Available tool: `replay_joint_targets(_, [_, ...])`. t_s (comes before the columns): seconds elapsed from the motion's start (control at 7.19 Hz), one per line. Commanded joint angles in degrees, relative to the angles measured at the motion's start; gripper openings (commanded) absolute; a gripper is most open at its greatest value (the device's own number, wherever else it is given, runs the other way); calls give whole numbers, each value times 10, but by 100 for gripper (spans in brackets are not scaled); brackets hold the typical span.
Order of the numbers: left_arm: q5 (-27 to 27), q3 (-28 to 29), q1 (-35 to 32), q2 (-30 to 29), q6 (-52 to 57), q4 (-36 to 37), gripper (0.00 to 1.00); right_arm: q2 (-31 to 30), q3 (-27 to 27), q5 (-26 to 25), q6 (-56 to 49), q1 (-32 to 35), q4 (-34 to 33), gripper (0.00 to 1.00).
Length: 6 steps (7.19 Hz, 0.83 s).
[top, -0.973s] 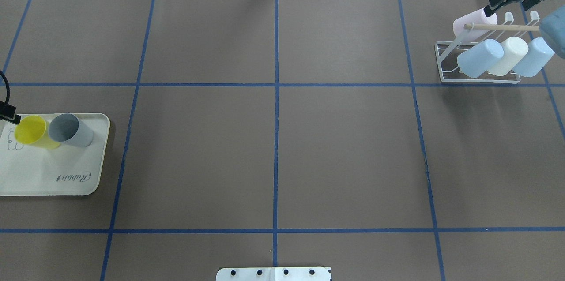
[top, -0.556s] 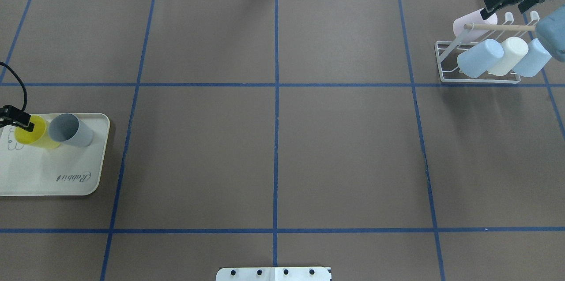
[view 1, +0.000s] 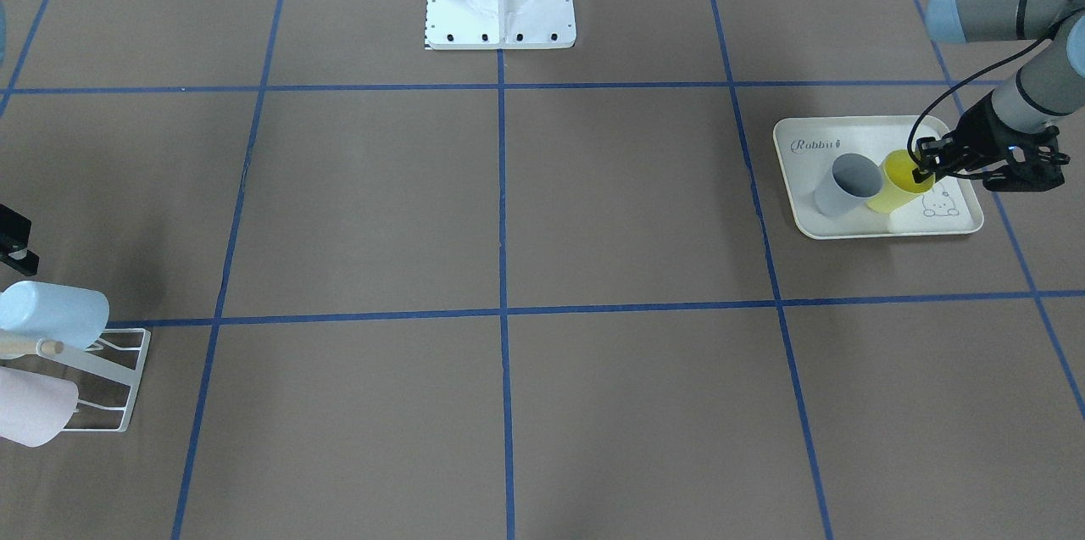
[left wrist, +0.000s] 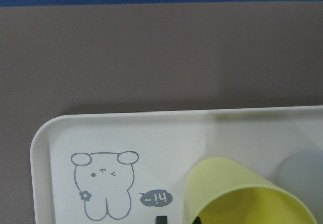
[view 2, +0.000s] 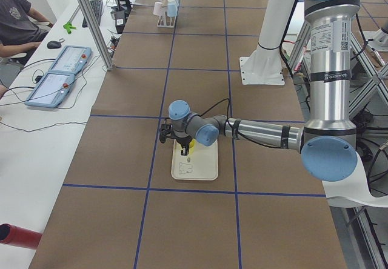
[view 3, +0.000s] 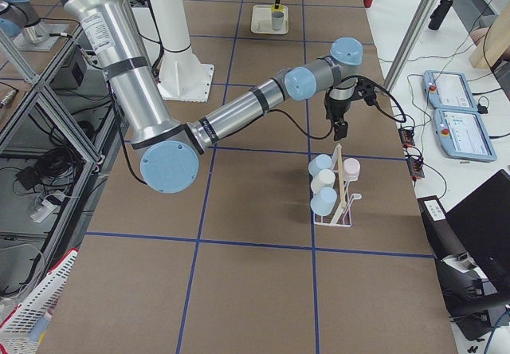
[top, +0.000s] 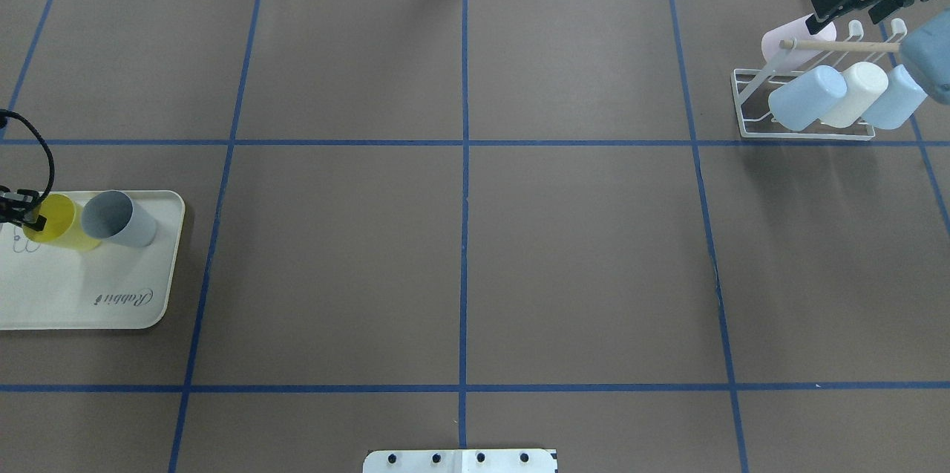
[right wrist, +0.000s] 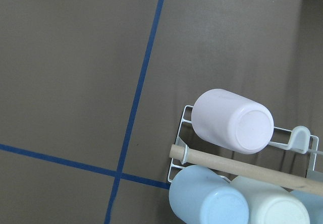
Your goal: Transfer IKEA cup to right arm and place on rack
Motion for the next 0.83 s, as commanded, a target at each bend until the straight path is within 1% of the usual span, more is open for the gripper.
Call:
replay_joint_targets(0.0, [-2, -7, 0, -1, 0, 5, 0, -30, 32, 16, 7, 0, -1, 99])
replay_joint_targets(0.14, [-14, -17, -1, -1, 0, 8, 0, -49, 54, 20, 8, 0, -3, 99])
replay_joint_targets(0.28, [-13, -30, -19, -1, 0, 13, 0, -64, 66, 20, 8, 0, -4, 99])
replay_joint_targets(0.42, [-13, -52, -64, -2, 0, 29, 0, -79, 80, 20, 8, 0, -4, 99])
replay_joint_targets(0.56, [-12, -86, -94, -2, 0, 59, 0, -83, 90, 20, 13, -1, -4, 99])
replay_joint_targets(0.7, [-11, -120, -113, -19, -2, 100, 0, -82, 98, 21, 60, -15, -1, 99])
